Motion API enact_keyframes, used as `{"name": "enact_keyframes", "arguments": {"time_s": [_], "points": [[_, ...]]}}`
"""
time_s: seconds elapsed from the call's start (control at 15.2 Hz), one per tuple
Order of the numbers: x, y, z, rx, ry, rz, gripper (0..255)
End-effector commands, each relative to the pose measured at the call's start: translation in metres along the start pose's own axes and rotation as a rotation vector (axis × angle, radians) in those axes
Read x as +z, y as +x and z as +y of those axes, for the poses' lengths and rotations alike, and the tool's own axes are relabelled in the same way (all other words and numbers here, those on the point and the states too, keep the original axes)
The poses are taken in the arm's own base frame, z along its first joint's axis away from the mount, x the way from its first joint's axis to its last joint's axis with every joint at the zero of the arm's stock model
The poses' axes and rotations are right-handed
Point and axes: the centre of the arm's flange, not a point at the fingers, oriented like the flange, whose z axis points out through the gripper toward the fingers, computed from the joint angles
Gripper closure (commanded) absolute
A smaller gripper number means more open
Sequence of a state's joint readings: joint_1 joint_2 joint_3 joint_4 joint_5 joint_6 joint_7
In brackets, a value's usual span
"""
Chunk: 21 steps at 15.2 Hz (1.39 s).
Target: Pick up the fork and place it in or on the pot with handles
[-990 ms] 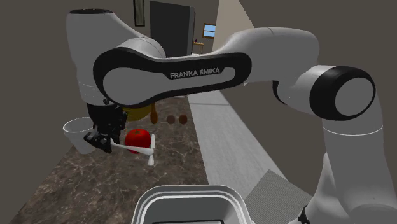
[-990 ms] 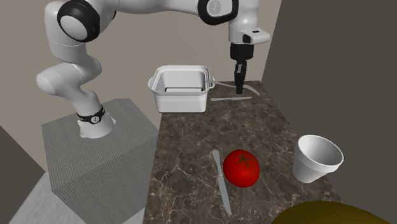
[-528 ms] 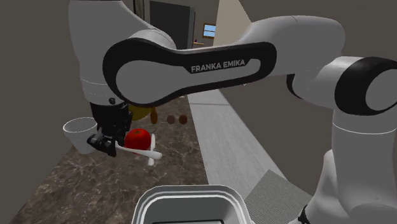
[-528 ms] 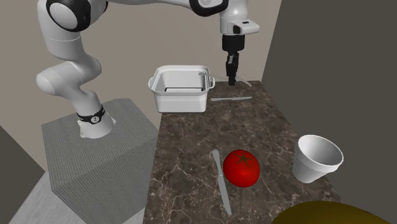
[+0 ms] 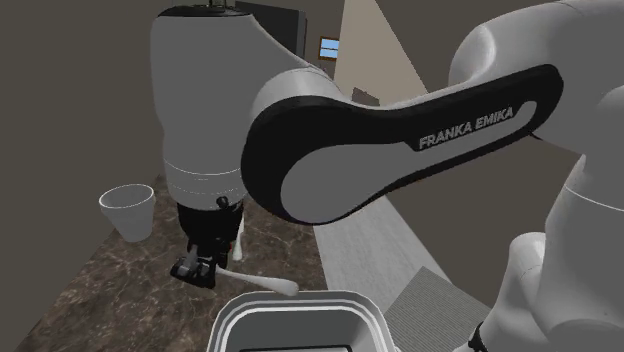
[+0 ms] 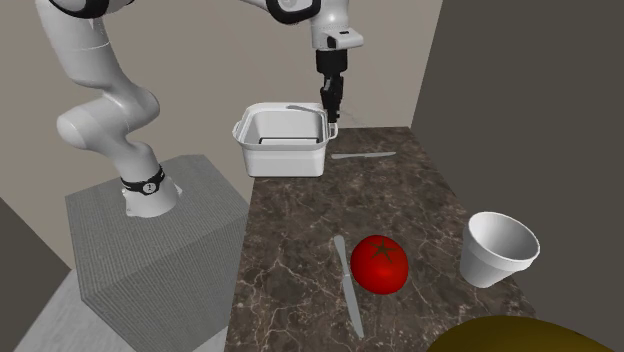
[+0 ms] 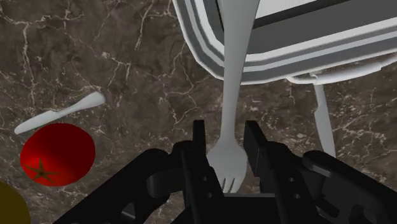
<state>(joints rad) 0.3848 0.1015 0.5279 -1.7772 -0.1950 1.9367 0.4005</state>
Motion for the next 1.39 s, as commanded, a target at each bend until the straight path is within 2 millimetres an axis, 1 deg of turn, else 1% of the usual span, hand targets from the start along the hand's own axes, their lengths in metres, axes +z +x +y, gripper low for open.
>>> {"name": "enact_keyframes", "arguments": {"time_s": [0.0,0.73,1.32], "points": [[-0.002,-0.023,-0.013,0.001,0.0,0.0,255],[-0.013,-0.147,-0.085,0.001,0.0,0.0,255],[0.033,-0.152,-0.09,0.001,0.0,0.0,255]]}}
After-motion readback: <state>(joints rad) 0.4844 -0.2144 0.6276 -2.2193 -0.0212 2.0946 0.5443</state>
